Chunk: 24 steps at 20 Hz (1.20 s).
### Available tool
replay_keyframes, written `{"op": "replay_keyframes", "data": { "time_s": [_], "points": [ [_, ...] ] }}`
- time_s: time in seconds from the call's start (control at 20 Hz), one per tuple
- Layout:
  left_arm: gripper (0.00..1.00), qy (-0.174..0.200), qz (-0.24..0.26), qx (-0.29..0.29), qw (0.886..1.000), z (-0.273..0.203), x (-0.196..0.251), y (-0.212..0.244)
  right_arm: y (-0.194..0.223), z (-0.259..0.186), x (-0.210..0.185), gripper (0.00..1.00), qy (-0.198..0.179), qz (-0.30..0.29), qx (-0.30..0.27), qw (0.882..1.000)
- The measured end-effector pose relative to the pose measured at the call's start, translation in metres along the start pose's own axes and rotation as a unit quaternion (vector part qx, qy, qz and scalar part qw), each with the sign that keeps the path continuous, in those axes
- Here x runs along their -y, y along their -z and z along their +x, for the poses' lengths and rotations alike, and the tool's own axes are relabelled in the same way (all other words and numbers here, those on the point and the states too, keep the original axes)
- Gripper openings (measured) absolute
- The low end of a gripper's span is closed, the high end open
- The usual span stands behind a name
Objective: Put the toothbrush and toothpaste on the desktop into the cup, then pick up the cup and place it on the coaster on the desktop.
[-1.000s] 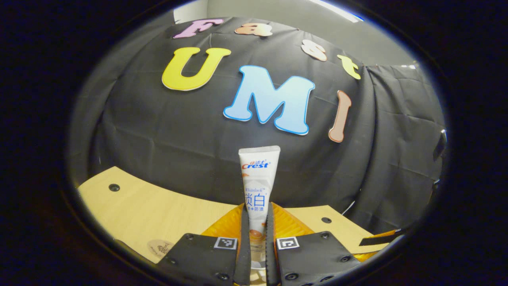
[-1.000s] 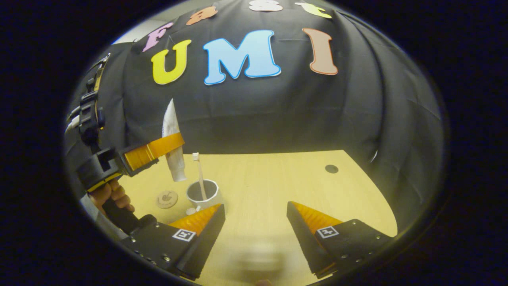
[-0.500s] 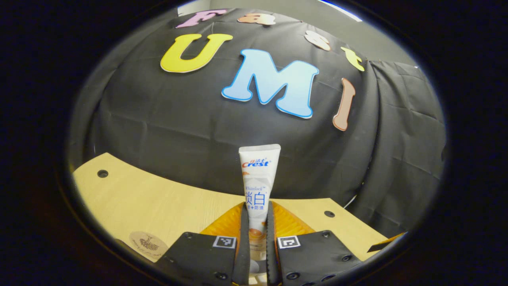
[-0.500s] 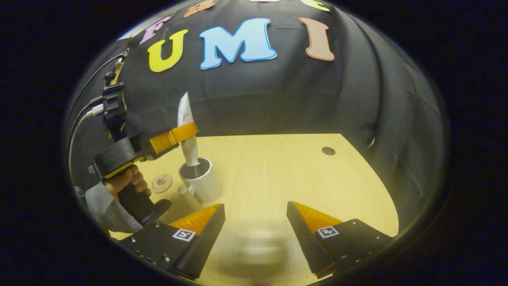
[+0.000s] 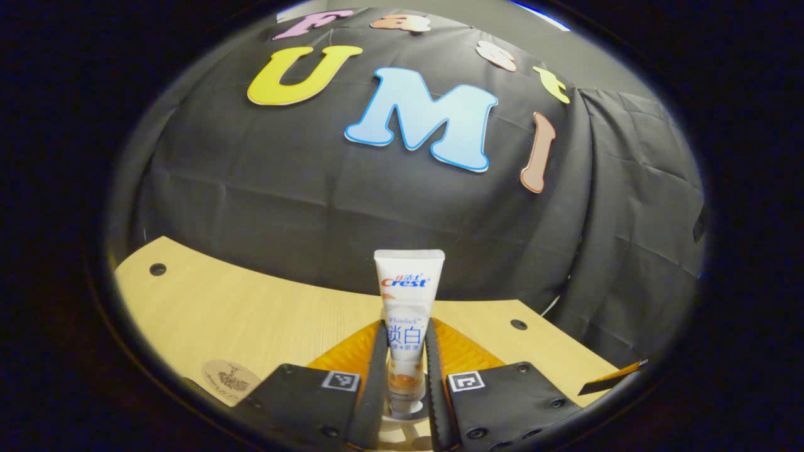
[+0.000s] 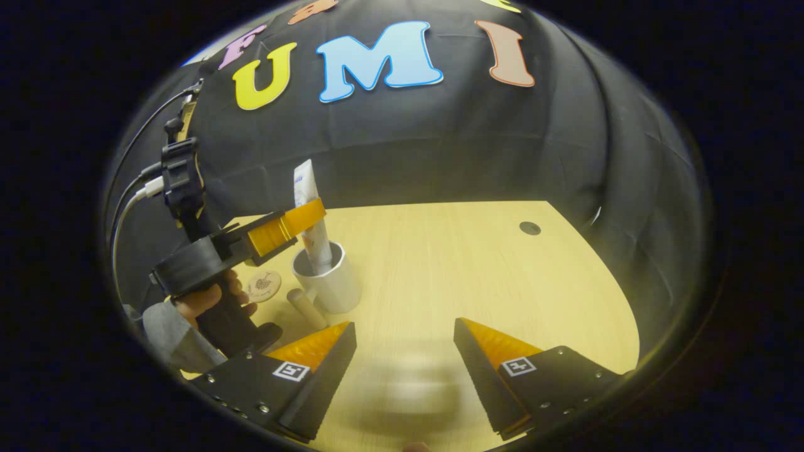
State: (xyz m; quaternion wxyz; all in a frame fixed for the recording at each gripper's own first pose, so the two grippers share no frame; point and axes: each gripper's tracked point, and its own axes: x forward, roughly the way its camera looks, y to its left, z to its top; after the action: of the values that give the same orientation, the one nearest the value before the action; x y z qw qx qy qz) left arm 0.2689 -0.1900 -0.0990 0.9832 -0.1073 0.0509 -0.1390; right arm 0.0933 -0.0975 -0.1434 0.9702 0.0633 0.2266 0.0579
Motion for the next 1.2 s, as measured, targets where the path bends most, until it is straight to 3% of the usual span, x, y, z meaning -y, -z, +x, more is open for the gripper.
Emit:
{"op": "replay_keyframes", "data": {
  "time_s": [0.1,0.15,0.25,0.7,0.8,1.0,1.2],
  "points": [
    [0.49,0.002,0.003,0.001,1.000,-0.001,0.002,-0.006,0.001,0.001,-0.002,0.95,-0.001,-0.001,-0.003,1.000],
    [0.73,0.005,0.008,-0.002,1.000,-0.002,0.006,-0.005,0.002,0.001,-0.004,0.95,-0.003,-0.003,-0.003,1.000],
    [0.96,0.002,0.013,0.000,1.000,-0.003,0.006,-0.009,0.001,0.001,-0.007,0.95,-0.005,-0.005,-0.003,1.000],
    [0.96,-0.017,0.009,0.011,1.000,-0.031,-0.004,-0.031,-0.007,0.006,-0.021,0.95,-0.019,-0.001,-0.001,1.000],
    [0.93,-0.025,0.009,0.017,1.000,-0.039,-0.010,-0.039,-0.010,0.009,-0.028,0.95,-0.027,0.000,-0.001,1.000],
    [0.99,-0.042,0.020,0.025,0.999,-0.061,-0.024,-0.054,-0.013,0.017,-0.047,0.94,-0.047,-0.003,-0.010,0.999],
    [0.96,-0.064,0.019,0.028,0.997,-0.086,-0.043,-0.065,-0.011,0.026,-0.070,0.95,-0.070,-0.012,-0.026,0.997]
  ]
}}
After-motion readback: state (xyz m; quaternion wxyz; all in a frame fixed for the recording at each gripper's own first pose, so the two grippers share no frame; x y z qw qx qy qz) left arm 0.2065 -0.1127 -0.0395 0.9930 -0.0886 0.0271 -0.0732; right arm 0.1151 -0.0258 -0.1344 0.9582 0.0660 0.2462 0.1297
